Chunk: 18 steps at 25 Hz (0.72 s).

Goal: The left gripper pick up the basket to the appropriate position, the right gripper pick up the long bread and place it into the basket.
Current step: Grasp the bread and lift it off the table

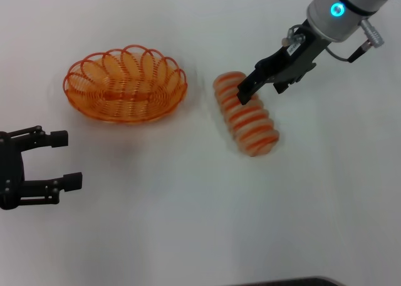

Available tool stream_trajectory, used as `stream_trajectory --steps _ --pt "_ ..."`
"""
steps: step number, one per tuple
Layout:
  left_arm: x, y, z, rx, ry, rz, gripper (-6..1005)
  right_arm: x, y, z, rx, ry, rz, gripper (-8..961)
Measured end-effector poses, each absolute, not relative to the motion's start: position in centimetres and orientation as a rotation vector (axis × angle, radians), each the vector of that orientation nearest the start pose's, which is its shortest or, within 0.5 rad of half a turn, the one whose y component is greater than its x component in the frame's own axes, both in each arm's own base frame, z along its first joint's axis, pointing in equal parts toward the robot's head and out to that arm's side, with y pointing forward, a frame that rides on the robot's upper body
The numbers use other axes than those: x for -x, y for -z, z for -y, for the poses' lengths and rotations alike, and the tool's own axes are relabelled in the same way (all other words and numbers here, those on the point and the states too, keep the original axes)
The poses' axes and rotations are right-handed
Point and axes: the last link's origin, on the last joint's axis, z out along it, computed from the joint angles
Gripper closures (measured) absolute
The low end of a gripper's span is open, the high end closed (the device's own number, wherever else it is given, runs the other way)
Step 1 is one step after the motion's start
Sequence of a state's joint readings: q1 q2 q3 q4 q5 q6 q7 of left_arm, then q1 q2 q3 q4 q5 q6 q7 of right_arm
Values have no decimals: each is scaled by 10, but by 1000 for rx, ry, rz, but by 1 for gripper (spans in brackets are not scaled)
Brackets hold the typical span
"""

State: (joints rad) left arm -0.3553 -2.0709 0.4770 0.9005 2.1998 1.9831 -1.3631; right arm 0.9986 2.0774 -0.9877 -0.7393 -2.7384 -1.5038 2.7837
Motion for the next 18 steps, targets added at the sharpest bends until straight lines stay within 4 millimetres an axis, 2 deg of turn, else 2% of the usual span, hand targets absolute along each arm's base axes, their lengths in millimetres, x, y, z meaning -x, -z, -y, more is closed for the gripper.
stream_trajectory --steps 9,18 --pt "302 -56 -246 2846 663 600 128 -167 44 -410 2333 517 -1537 66" --pt "303 -58 -245 2842 647 587 128 -160 56 -414 2319 518 -1517 68"
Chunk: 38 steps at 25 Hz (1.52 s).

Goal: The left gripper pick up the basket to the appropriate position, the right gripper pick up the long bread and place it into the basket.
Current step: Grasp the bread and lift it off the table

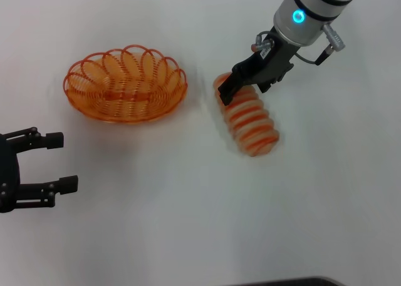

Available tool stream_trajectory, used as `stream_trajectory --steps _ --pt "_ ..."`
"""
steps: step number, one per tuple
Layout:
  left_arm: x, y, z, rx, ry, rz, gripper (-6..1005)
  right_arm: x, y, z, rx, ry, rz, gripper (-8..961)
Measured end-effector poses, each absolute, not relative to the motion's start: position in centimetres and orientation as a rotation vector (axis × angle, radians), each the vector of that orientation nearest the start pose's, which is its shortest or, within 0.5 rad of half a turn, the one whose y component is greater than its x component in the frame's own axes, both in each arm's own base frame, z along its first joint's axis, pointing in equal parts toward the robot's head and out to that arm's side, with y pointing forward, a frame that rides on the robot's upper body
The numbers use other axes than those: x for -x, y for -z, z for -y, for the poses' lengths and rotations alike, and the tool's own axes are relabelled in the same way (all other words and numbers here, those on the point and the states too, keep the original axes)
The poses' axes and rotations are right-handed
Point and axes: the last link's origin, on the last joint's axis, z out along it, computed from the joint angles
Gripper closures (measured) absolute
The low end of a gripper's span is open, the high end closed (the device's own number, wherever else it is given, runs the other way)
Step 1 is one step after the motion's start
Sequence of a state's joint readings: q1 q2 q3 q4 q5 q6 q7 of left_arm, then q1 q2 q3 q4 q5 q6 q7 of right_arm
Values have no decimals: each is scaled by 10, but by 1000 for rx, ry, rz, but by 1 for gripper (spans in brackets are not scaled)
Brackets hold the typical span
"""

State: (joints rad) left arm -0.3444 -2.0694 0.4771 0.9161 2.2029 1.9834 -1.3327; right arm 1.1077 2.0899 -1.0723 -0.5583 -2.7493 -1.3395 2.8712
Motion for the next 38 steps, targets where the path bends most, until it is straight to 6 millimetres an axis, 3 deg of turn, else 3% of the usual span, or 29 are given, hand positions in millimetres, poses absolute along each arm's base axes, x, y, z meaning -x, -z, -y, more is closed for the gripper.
stream_trajectory --steps 30,35,38 --pt "302 -57 -247 2844 650 581 129 -169 69 -416 2305 477 -1516 73" --pt "302 -56 -247 2842 652 584 129 -170 68 -415 2319 475 -1509 254" --pt "302 -57 -247 2844 655 587 129 -170 63 -415 2338 469 -1504 284"
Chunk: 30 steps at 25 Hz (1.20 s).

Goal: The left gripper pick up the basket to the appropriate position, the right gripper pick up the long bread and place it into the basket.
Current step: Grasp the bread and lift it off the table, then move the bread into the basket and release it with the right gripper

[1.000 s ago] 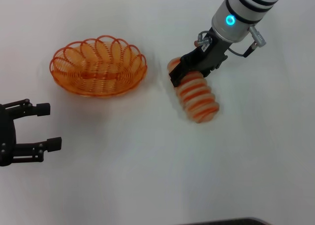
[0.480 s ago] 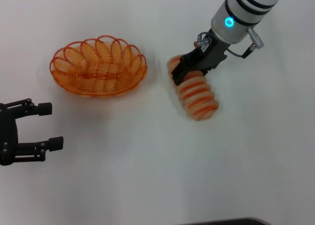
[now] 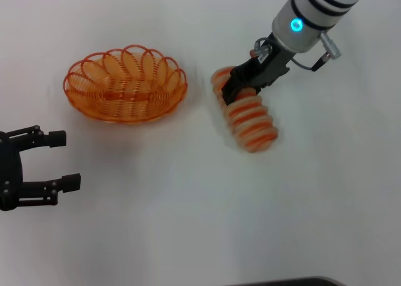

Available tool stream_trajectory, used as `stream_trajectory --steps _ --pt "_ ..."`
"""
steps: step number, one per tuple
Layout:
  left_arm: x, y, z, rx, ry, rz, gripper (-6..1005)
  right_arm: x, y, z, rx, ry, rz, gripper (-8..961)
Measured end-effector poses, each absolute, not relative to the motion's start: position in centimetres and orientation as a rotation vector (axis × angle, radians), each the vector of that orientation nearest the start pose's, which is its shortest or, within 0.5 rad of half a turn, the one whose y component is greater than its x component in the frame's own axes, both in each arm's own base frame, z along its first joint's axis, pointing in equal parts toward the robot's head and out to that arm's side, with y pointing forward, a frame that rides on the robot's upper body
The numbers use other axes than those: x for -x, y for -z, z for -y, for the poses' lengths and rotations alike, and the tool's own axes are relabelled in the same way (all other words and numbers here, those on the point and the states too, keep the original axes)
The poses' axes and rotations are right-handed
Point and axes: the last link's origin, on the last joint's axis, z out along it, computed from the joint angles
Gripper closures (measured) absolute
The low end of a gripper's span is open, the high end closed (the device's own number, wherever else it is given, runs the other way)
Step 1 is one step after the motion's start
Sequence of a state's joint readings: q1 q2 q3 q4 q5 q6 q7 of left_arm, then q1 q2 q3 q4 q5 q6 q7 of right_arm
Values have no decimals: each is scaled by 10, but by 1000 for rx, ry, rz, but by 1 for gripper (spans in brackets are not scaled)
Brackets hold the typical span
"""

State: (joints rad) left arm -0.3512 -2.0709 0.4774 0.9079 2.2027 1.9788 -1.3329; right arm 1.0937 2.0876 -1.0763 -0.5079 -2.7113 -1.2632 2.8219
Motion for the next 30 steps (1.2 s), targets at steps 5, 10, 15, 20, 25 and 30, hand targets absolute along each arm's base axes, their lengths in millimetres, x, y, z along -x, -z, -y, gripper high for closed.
stream_trajectory --steps 5,10,15,20,25,30 --pt "302 -57 -247 2845 660 594 129 -158 36 -419 2412 409 -1411 334" --pt "299 -57 -246 2860 673 587 128 -141 13 -427 2523 329 -1227 382" --pt "295 -55 -248 2887 675 569 127 -112 7 -437 2632 310 -909 419" --pt "294 -53 -249 2906 664 555 128 -86 17 -441 2725 325 -580 445" --pt "296 -48 -246 2903 660 506 128 -64 29 -439 2806 265 -355 483" --pt "302 -38 -245 2870 626 471 128 -44 39 -434 2870 177 -167 530"
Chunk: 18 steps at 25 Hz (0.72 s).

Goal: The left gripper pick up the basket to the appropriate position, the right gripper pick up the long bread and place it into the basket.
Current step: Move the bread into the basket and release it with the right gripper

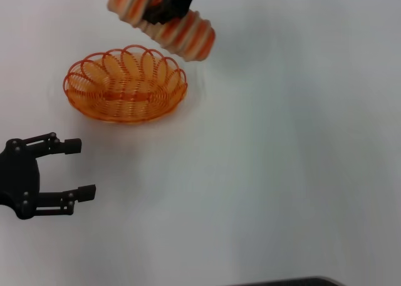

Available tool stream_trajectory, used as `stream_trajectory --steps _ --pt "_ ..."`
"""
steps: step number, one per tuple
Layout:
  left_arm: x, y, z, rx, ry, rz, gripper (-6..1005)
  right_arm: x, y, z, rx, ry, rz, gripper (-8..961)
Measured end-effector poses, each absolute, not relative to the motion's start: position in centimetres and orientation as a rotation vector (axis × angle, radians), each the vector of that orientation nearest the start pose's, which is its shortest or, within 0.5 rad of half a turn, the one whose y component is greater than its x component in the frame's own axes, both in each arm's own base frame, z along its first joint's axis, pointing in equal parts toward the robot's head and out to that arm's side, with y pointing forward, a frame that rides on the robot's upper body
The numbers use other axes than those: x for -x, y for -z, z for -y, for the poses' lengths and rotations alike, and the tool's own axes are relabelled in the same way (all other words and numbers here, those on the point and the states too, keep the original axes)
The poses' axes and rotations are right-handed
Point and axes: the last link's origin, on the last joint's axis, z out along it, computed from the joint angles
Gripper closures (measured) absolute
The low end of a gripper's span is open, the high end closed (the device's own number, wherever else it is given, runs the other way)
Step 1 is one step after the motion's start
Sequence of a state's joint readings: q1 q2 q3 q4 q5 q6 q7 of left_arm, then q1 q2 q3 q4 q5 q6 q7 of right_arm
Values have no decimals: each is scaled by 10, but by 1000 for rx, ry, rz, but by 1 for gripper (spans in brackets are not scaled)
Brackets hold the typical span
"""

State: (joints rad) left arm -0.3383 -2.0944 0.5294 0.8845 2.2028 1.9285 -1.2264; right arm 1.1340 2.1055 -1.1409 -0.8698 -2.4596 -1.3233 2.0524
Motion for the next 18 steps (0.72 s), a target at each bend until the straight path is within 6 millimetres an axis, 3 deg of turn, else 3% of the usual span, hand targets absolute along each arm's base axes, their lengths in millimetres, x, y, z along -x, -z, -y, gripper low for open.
stream_trajectory --steps 9,18 --pt "312 -21 -246 2859 596 533 128 -33 69 -425 2869 267 71 610" --pt "314 -16 -245 2845 592 559 128 -30 87 -416 2897 235 105 679"
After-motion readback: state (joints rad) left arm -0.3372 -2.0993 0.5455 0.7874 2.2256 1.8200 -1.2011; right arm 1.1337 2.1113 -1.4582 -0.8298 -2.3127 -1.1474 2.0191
